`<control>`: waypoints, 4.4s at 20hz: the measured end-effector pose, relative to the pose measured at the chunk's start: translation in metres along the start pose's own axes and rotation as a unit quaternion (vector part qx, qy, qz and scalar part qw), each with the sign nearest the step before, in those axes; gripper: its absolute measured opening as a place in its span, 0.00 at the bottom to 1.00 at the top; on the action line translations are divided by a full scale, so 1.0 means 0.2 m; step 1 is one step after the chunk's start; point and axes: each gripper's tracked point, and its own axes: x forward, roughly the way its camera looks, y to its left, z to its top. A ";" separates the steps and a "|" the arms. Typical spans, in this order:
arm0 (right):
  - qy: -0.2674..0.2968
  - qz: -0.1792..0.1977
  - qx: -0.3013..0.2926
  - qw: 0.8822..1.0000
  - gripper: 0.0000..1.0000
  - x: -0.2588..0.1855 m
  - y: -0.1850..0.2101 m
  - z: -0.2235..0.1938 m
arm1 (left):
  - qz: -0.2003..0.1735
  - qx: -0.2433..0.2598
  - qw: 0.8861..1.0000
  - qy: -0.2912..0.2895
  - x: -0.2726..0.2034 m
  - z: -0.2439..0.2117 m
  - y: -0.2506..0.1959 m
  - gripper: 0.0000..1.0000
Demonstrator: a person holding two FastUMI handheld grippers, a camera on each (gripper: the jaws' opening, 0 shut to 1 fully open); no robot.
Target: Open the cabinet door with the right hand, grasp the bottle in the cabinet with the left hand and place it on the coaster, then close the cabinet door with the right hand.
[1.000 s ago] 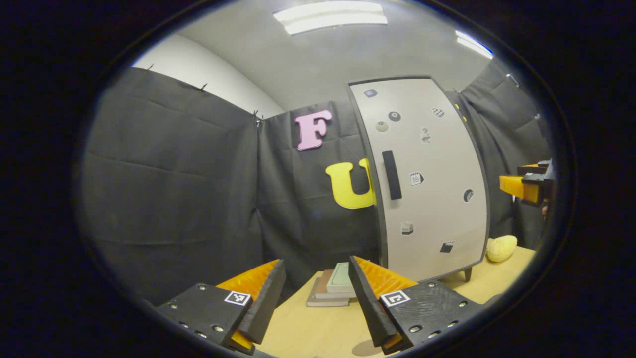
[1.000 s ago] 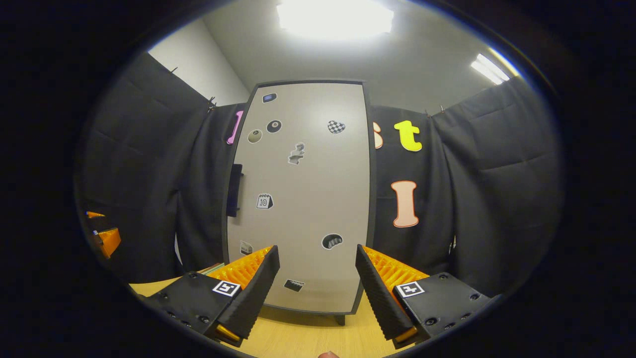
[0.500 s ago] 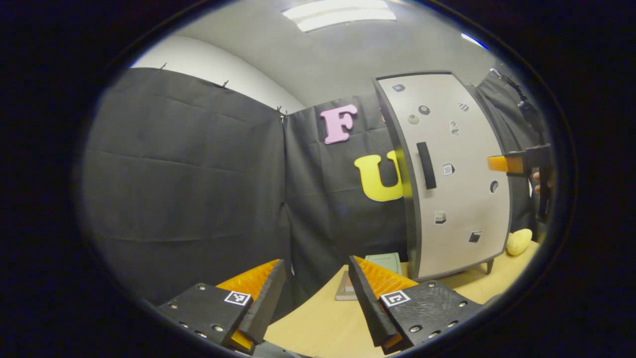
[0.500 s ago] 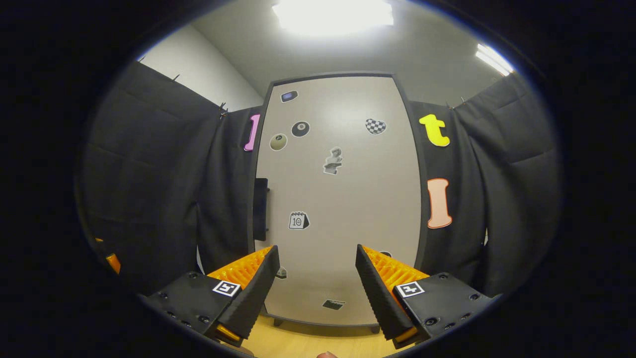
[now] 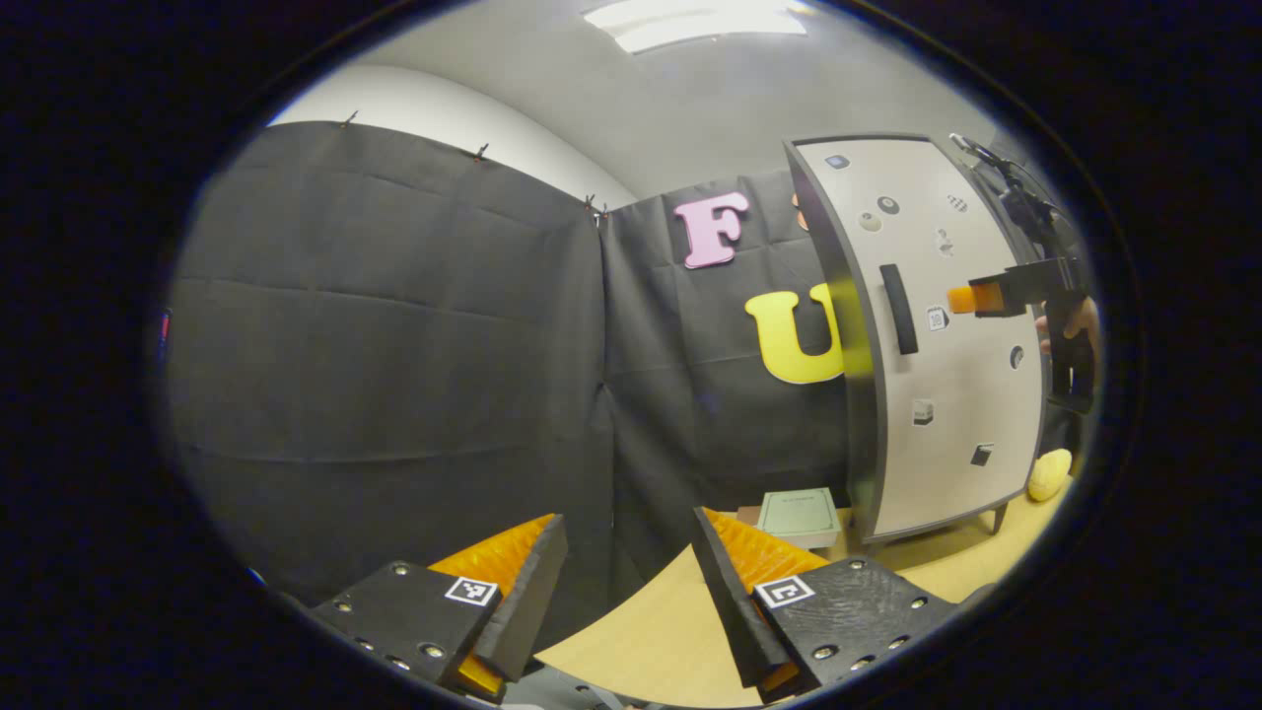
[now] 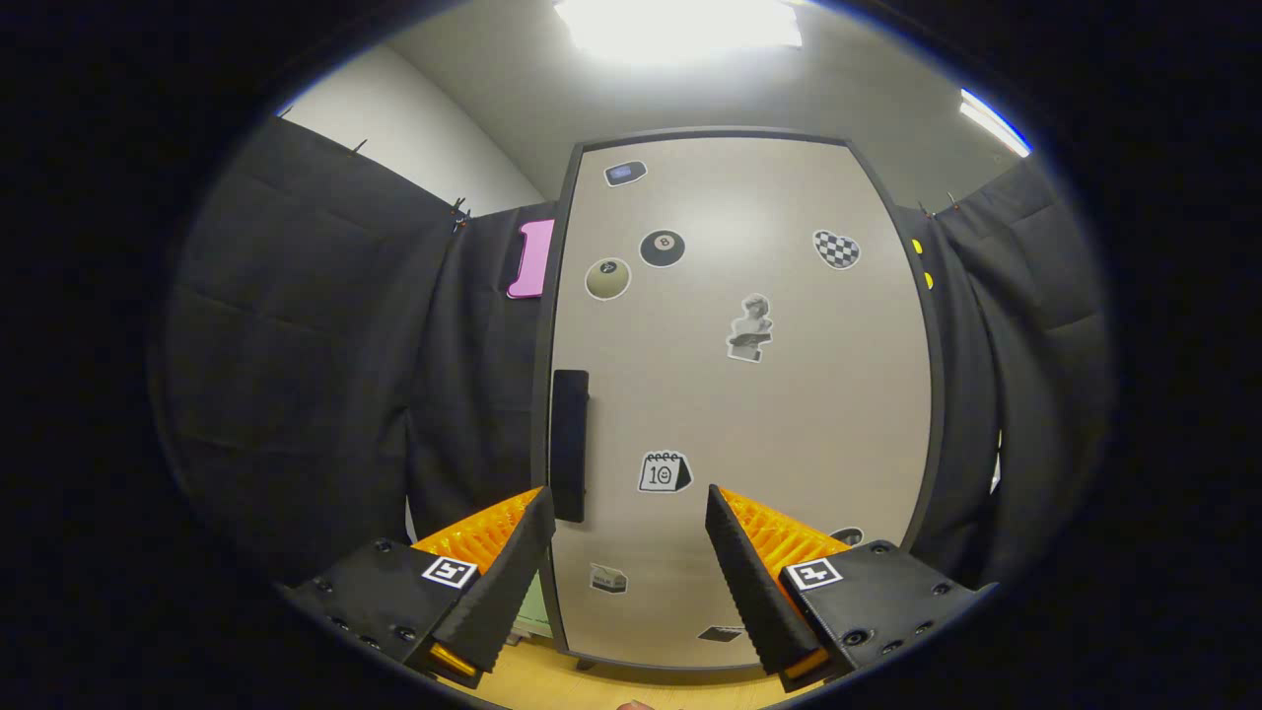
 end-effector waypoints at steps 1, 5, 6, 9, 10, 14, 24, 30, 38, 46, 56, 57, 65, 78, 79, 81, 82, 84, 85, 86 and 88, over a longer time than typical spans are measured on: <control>0.000 0.001 0.000 1.000 0.98 0.04 0.03 0.02 | 0.004 -0.001 1.000 0.002 0.01 -0.01 0.03 0.76; 0.002 0.003 0.000 1.000 0.98 0.16 0.11 0.05 | 0.017 -0.001 1.000 0.011 0.01 -0.06 0.14 0.76; 0.000 0.002 -0.004 1.000 0.98 0.20 0.12 0.06 | 0.020 -0.002 1.000 0.012 0.01 -0.07 0.16 0.76; -0.002 0.001 -0.012 1.000 0.98 0.29 0.16 0.09 | 0.029 -0.005 0.999 0.014 0.01 -0.10 0.21 0.76; -0.002 0.006 -0.012 1.000 0.98 0.32 0.19 0.09 | 0.033 -0.004 0.999 0.017 0.02 -0.11 0.23 0.76; 0.017 0.015 -0.006 1.000 0.96 0.43 0.28 0.03 | 0.044 -0.011 0.999 0.023 0.01 -0.15 0.30 0.76; 0.084 -0.054 0.019 0.995 0.40 0.56 0.21 -0.07 | 0.065 -0.017 0.997 0.032 0.01 -0.21 0.43 0.77; 0.108 -0.032 0.021 0.993 0.17 0.55 0.22 -0.10 | 0.051 -0.018 0.998 0.019 0.01 -0.15 0.40 0.80; 0.120 0.021 0.038 0.992 0.17 0.40 0.23 -0.08 | 0.008 -0.010 1.000 0.000 0.04 -0.07 0.24 0.79; 0.128 0.063 0.049 0.989 0.17 0.27 0.17 -0.08 | -0.062 -0.013 0.998 -0.022 0.10 0.01 -0.03 0.77; 0.136 0.096 0.050 0.985 0.17 0.16 0.06 -0.07 | -0.141 -0.025 0.989 -0.026 0.05 0.08 -0.47 0.77; 0.137 0.101 0.051 0.984 0.17 0.15 0.04 -0.07 | -0.147 -0.027 0.988 -0.025 0.04 0.09 -0.53 0.77; 0.134 0.119 0.053 0.982 0.17 0.10 -0.07 -0.07 | -0.203 -0.029 0.978 -0.035 -0.13 0.22 -1.04 0.77; 0.118 0.082 0.046 0.989 0.16 -0.03 -0.25 -0.05 | -0.258 -0.026 0.965 -0.044 -0.36 0.34 -1.62 0.77; 0.116 0.079 0.048 0.989 0.16 -0.03 -0.26 -0.04 | -0.261 -0.026 0.964 -0.044 -0.38 0.35 -1.65 0.79; 0.111 0.071 0.050 0.990 0.16 -0.03 -0.28 -0.04 | -0.265 -0.023 0.963 -0.047 -0.39 0.37 -1.72 0.77; 0.110 0.066 0.051 0.990 0.15 -0.03 -0.30 -0.04 | -0.266 -0.021 0.963 -0.048 -0.39 0.38 -1.75 0.77; 0.107 0.056 0.054 0.991 0.15 -0.04 -0.32 -0.03 | -0.268 -0.019 0.962 -0.049 -0.41 0.39 -1.80 0.77; 0.105 0.048 0.055 0.992 0.15 -0.04 -0.34 -0.03 | -0.268 -0.019 0.962 -0.048 -0.42 0.39 -1.82 0.77; 0.104 0.042 0.056 0.992 0.15 -0.04 -0.36 -0.03 | -0.268 -0.019 0.962 -0.048 -0.43 0.40 -1.84 0.77; 0.102 0.039 0.076 0.991 0.13 -0.04 -0.35 -0.03 | -0.268 -0.019 0.962 -0.047 -0.45 0.41 -1.89 0.77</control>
